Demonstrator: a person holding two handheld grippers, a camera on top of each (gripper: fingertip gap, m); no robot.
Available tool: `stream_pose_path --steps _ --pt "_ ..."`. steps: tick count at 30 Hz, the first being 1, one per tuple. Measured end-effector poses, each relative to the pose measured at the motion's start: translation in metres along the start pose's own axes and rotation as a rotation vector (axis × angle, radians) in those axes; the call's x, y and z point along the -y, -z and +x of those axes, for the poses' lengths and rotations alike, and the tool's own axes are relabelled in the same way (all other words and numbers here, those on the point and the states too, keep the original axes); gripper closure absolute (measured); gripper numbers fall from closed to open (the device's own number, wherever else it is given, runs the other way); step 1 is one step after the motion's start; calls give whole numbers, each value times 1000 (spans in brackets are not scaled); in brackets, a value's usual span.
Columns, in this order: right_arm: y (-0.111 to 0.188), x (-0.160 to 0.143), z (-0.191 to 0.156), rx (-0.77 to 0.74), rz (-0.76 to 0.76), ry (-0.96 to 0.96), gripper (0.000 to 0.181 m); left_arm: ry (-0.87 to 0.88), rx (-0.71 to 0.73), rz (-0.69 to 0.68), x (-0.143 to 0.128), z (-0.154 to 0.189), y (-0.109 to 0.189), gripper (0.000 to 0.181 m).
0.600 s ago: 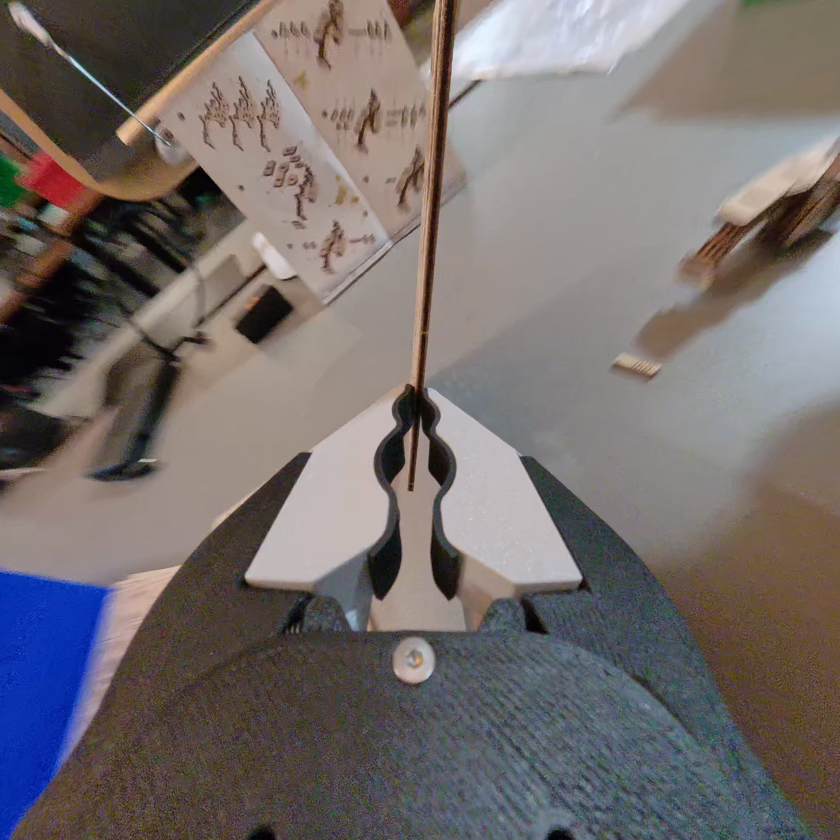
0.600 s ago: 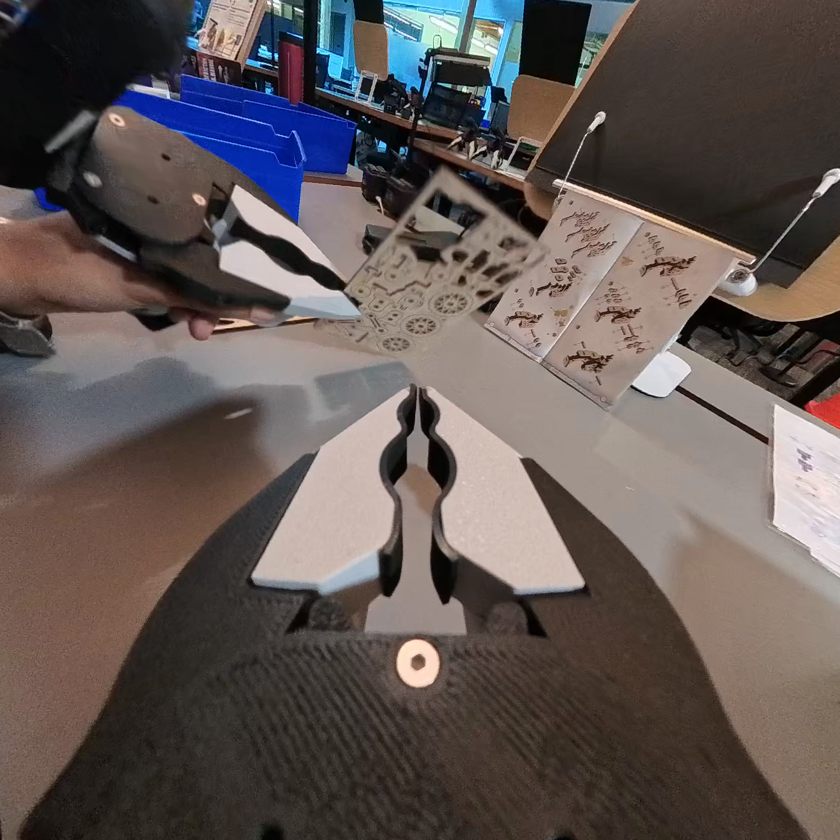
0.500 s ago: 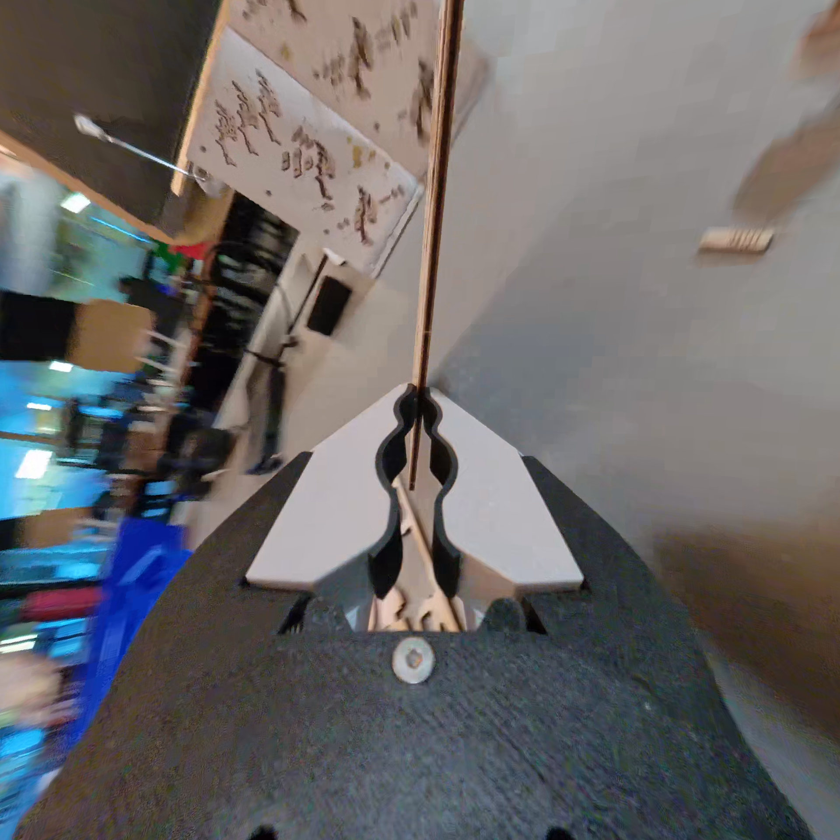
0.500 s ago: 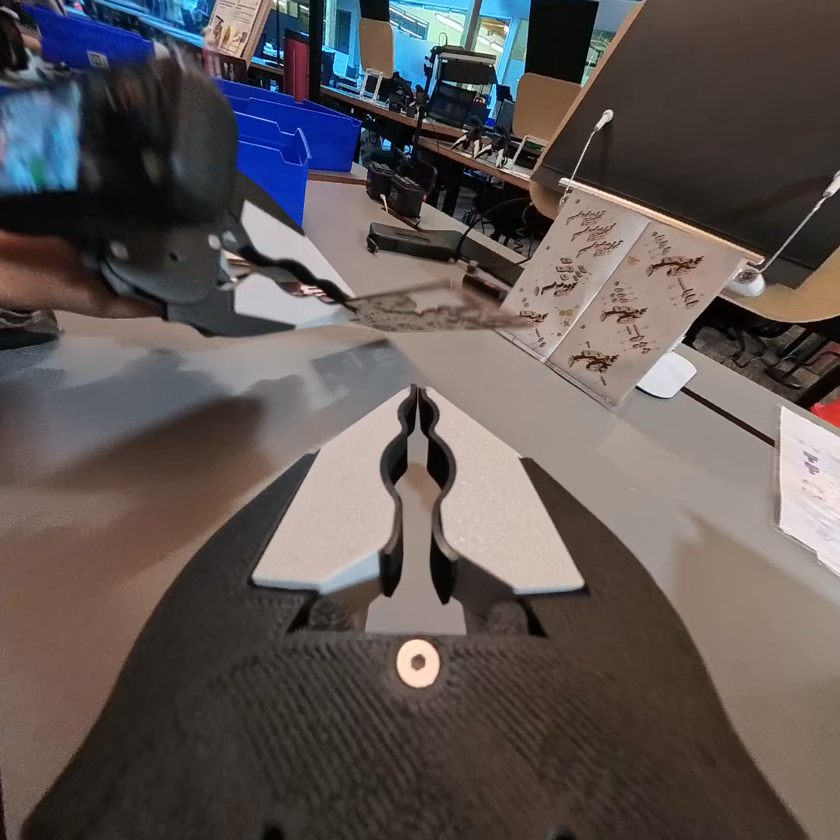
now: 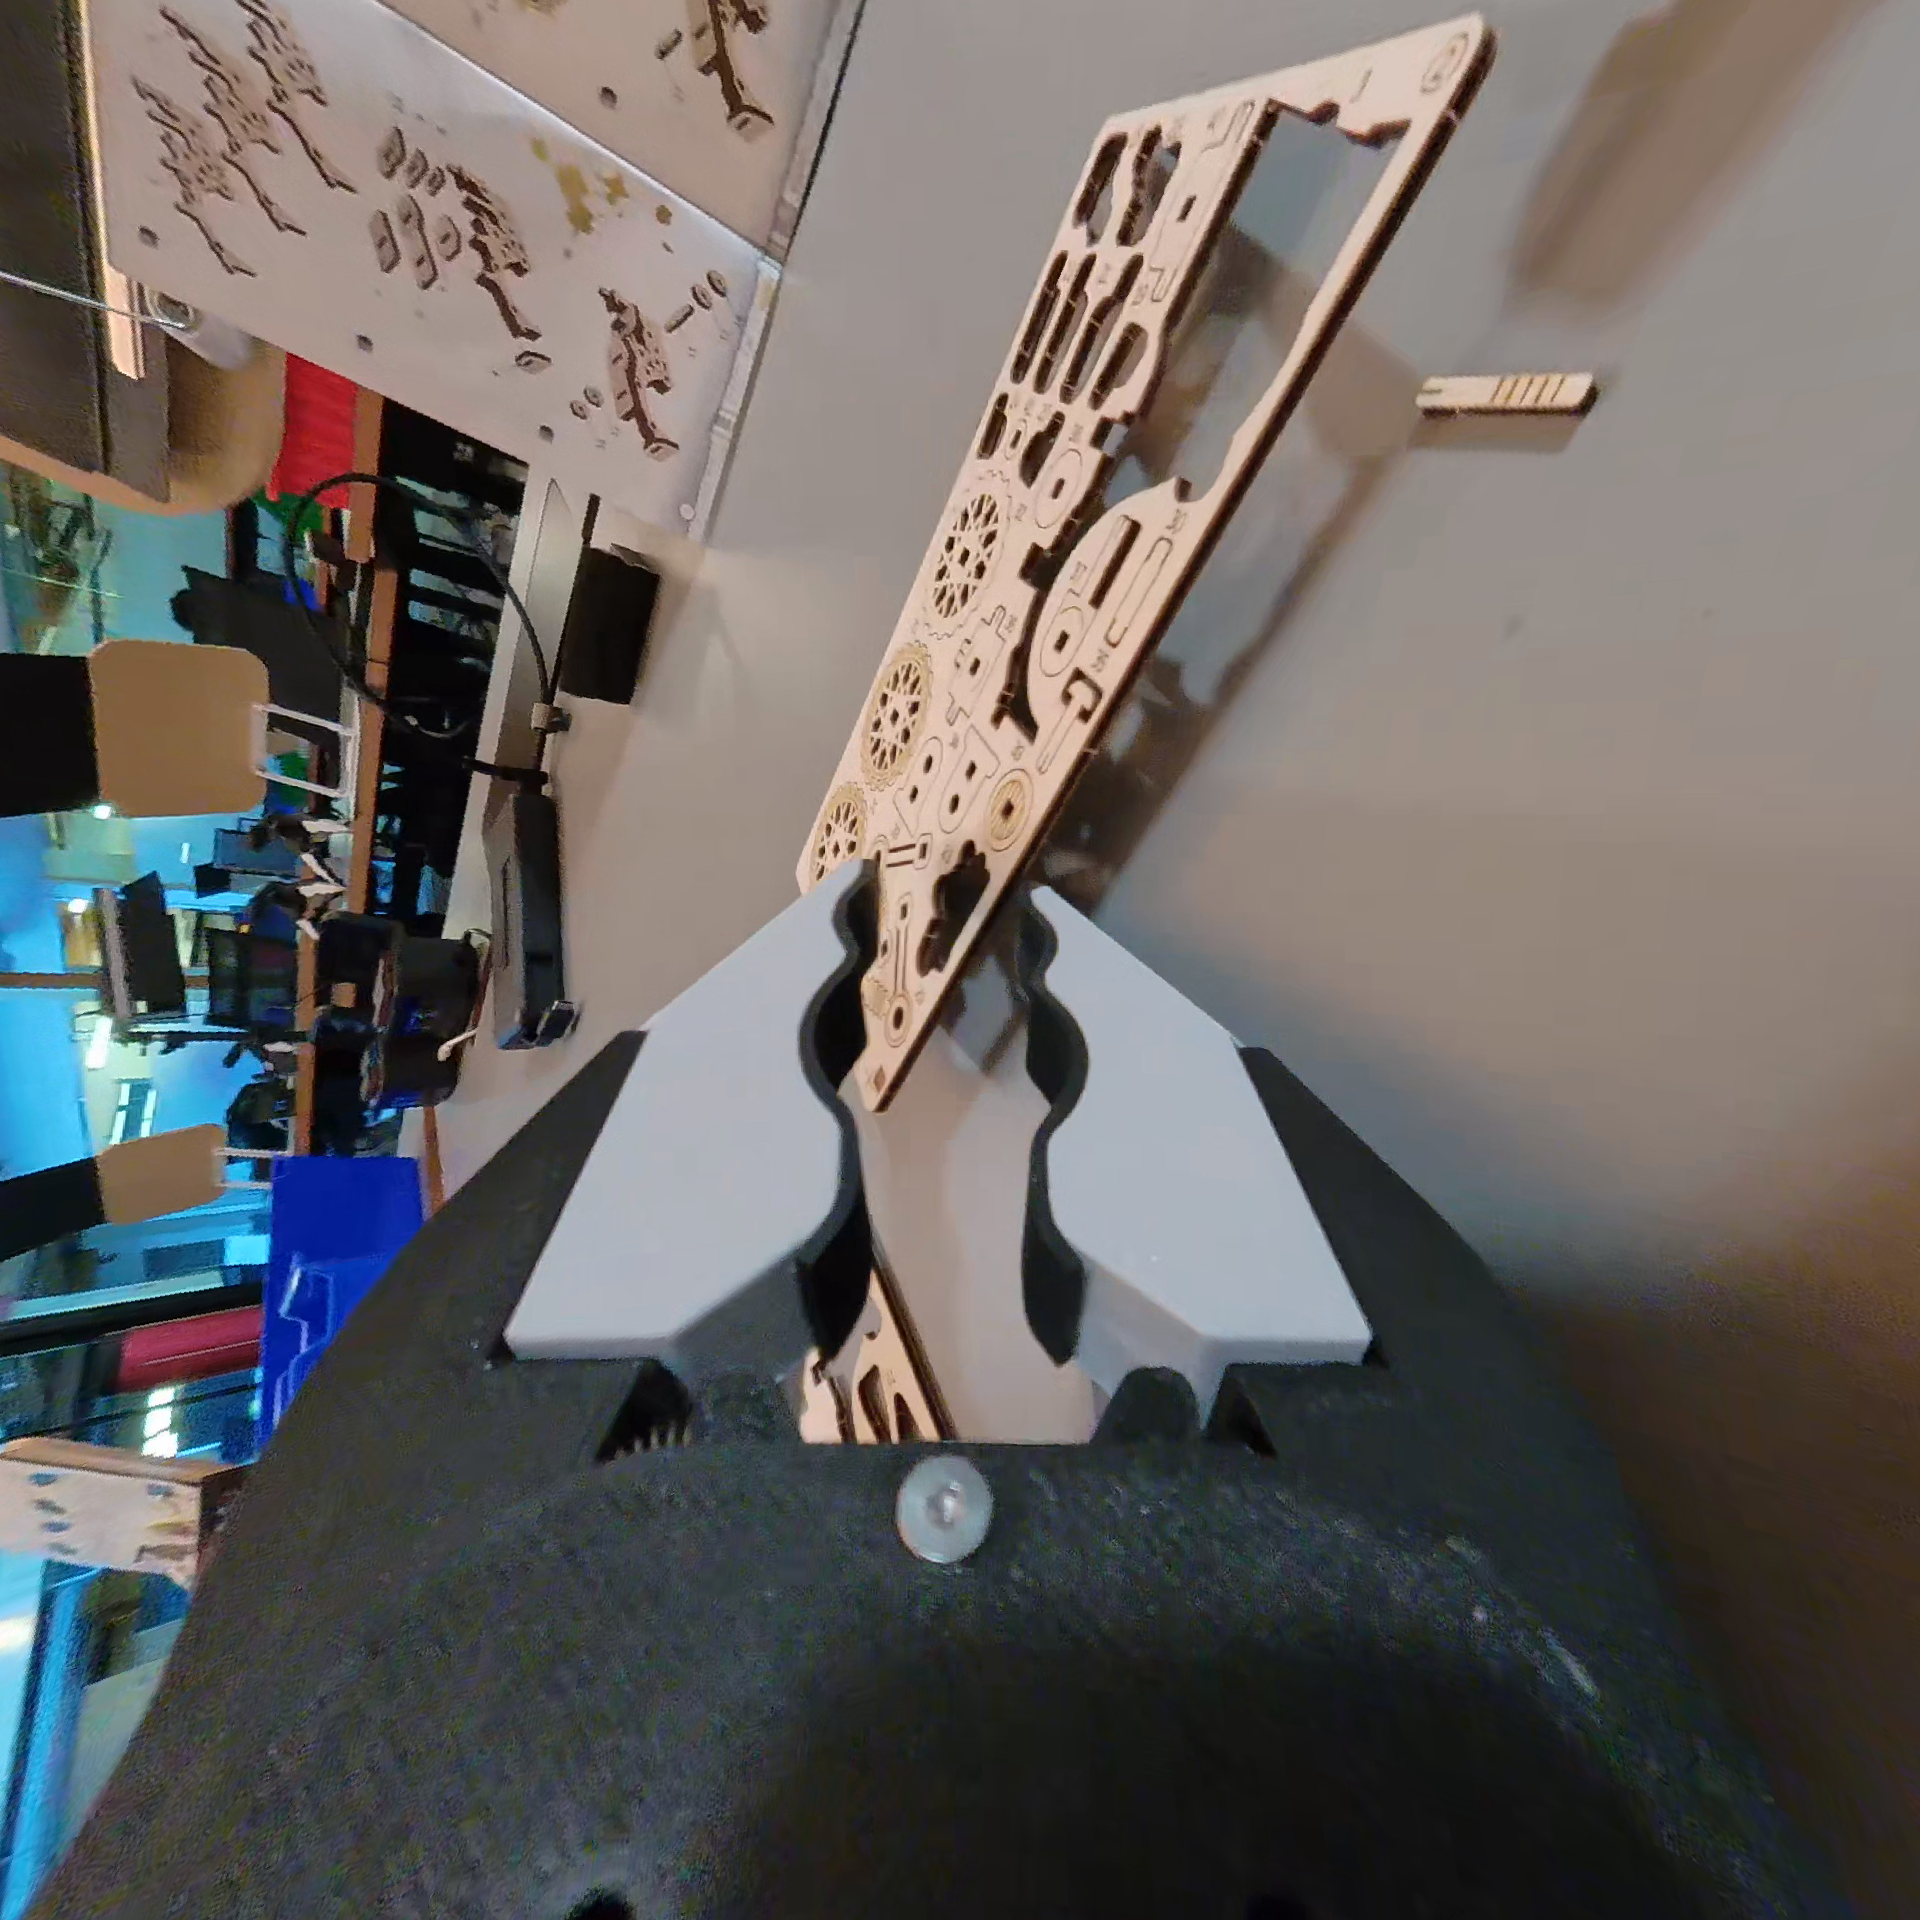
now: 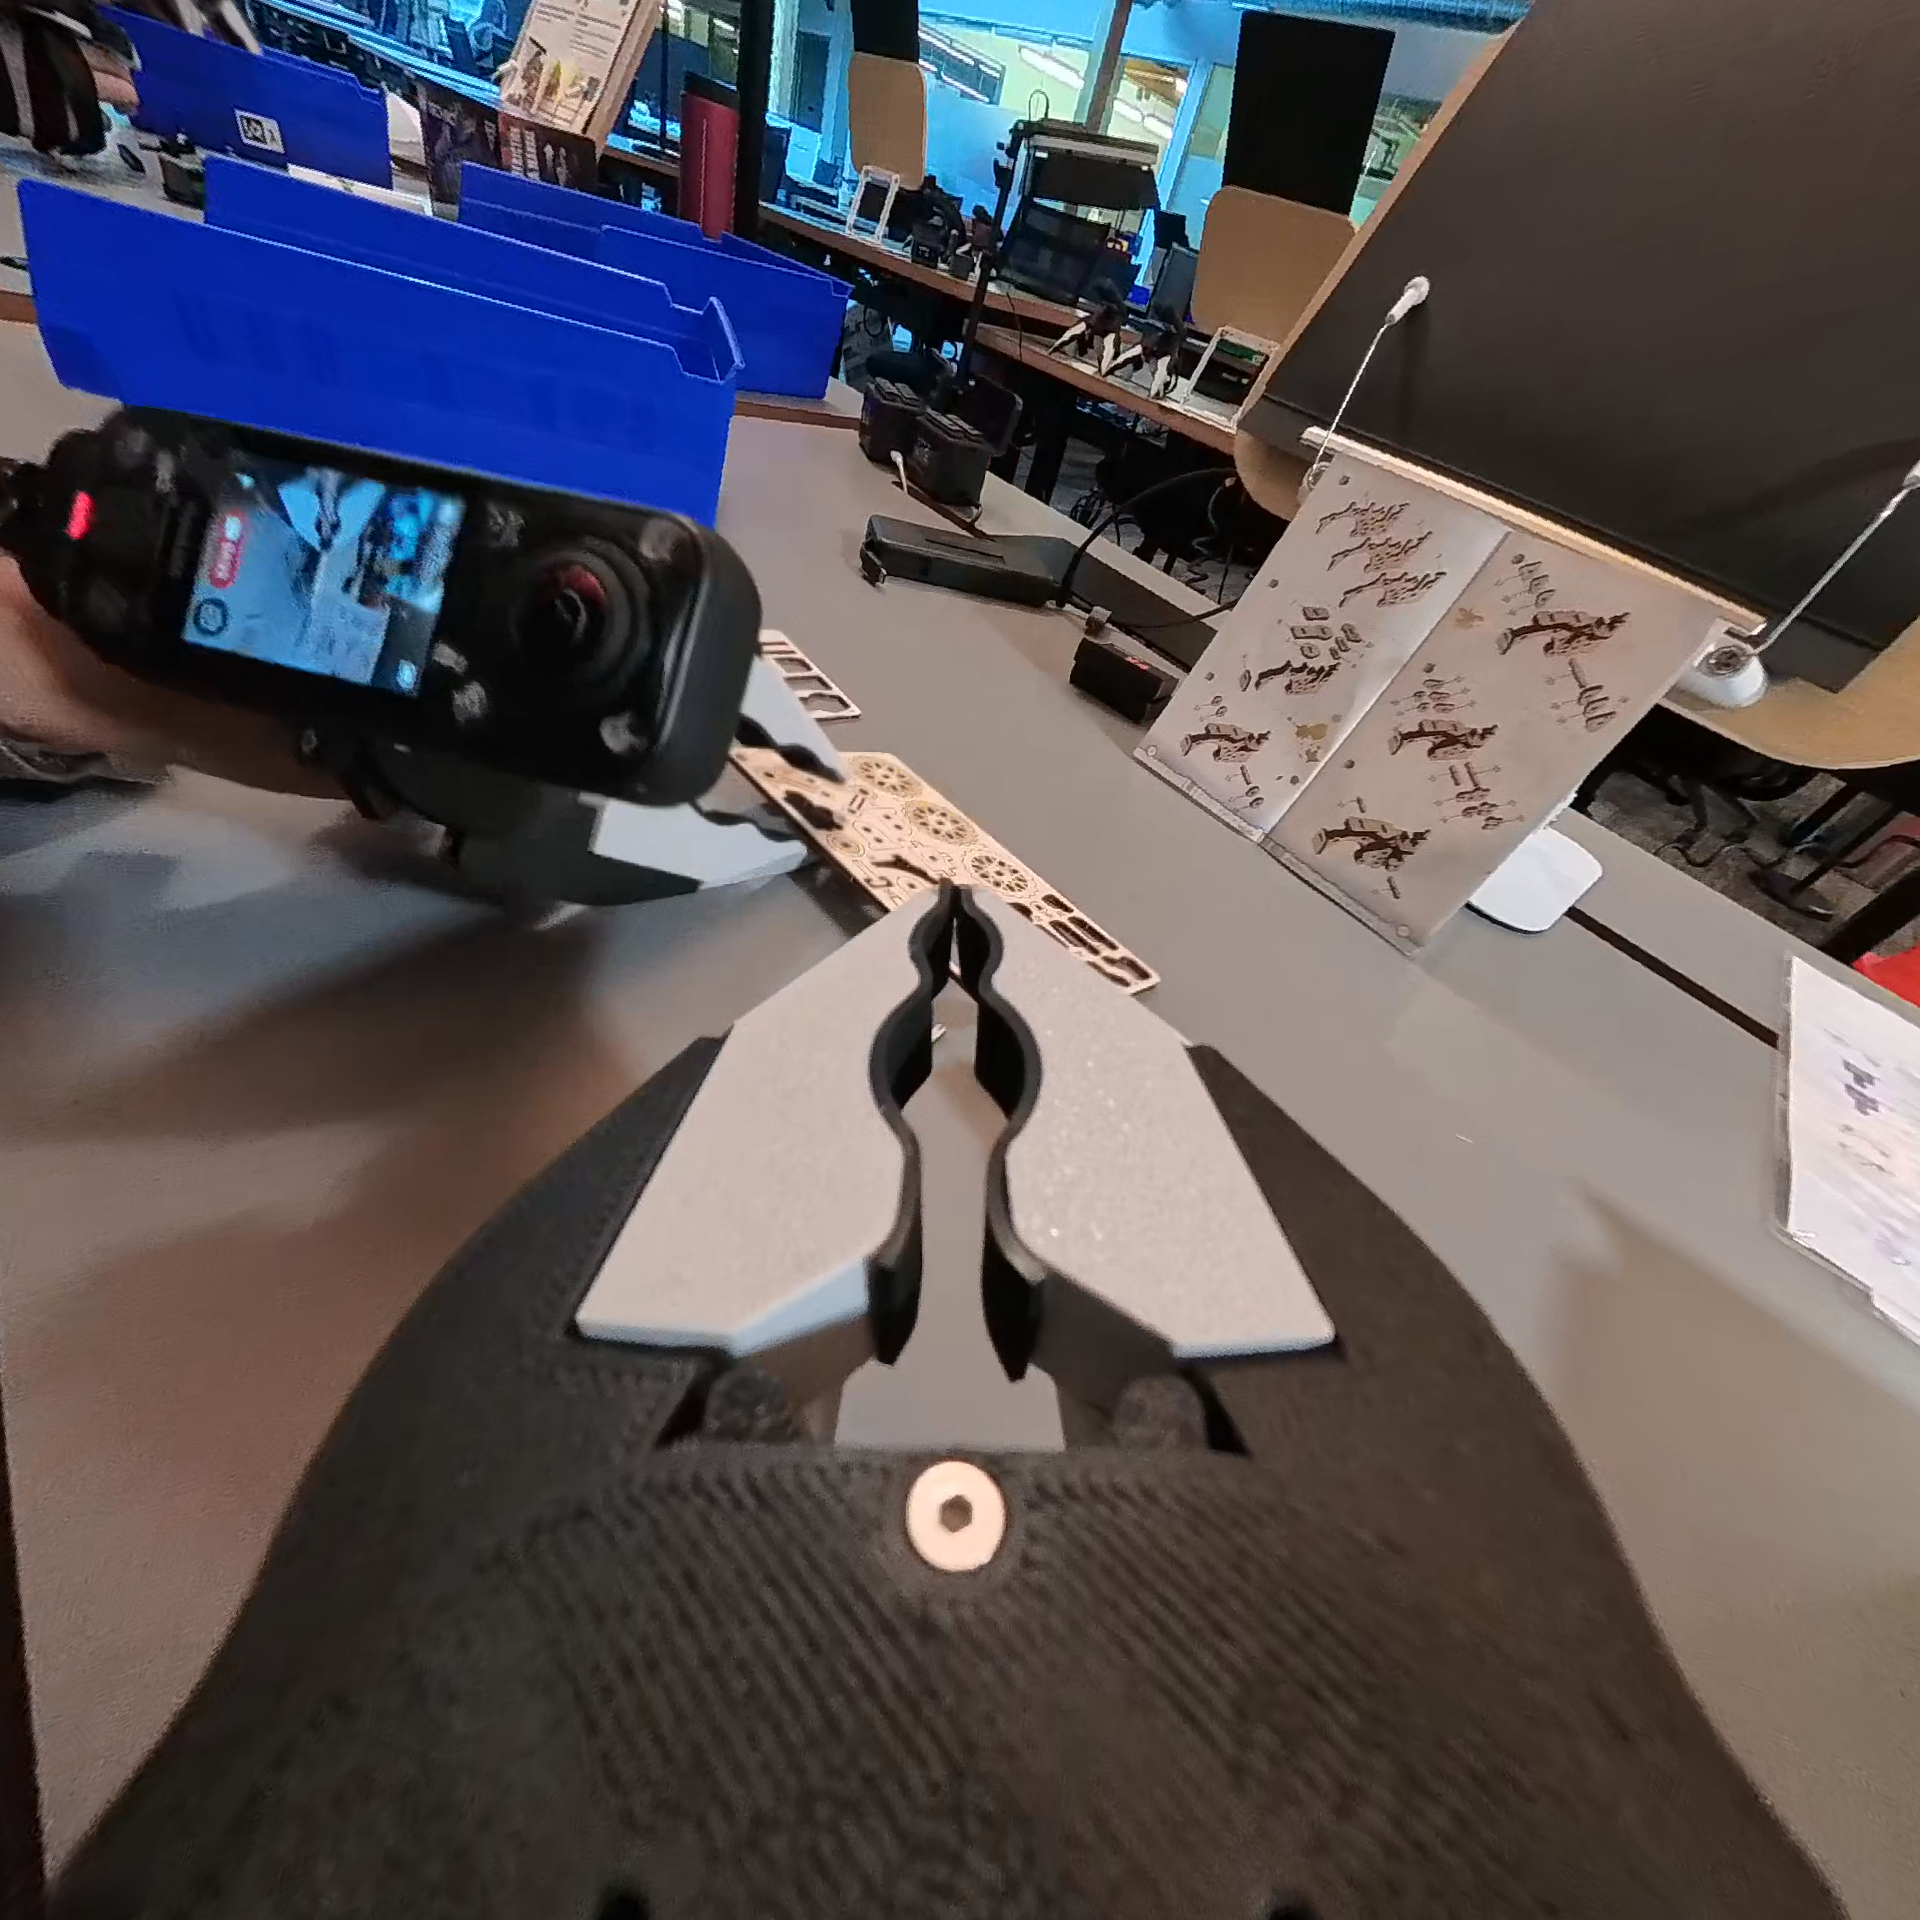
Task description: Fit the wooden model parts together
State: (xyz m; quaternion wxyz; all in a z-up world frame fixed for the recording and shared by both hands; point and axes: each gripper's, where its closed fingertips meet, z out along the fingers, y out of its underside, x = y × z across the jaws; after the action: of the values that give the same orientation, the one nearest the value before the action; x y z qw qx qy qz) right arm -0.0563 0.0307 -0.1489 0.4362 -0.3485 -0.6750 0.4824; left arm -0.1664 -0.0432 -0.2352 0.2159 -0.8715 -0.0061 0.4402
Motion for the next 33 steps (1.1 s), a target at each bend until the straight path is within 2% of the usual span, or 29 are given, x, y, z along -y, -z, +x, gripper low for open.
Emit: stream_pose_path --steps 4,8,13,17,19,20,24,29,33 --pt "-1 -1 1 -2 -4 0 181 83 -52 38 1 1 8 143" --pt "-1 -2 2 -3 -7 -1 181 233 -203 62 1 4 17 124" --pt "-2 -3 4 -6 -8 -9 181 393 -342 118 3 -5 23 112" --pt "-5 -6 6 -7 -15 -25 181 358 -479 295 30 -11 22 83" --pt "-4 -5 7 -9 -10 -32 181 304 -528 303 37 -10 10 66" --pt "-4 -4 8 -12 -5 -33 181 283 -572 304 42 -7 6 63" --pt "0 3 14 -36 30 -30 181 228 -771 296 59 7 -9 61" --pt "2 7 20 -50 55 -42 181 98 -793 212 54 18 -32 63" --pt "2 7 24 -47 60 -67 181 171 -778 197 59 15 -43 74"
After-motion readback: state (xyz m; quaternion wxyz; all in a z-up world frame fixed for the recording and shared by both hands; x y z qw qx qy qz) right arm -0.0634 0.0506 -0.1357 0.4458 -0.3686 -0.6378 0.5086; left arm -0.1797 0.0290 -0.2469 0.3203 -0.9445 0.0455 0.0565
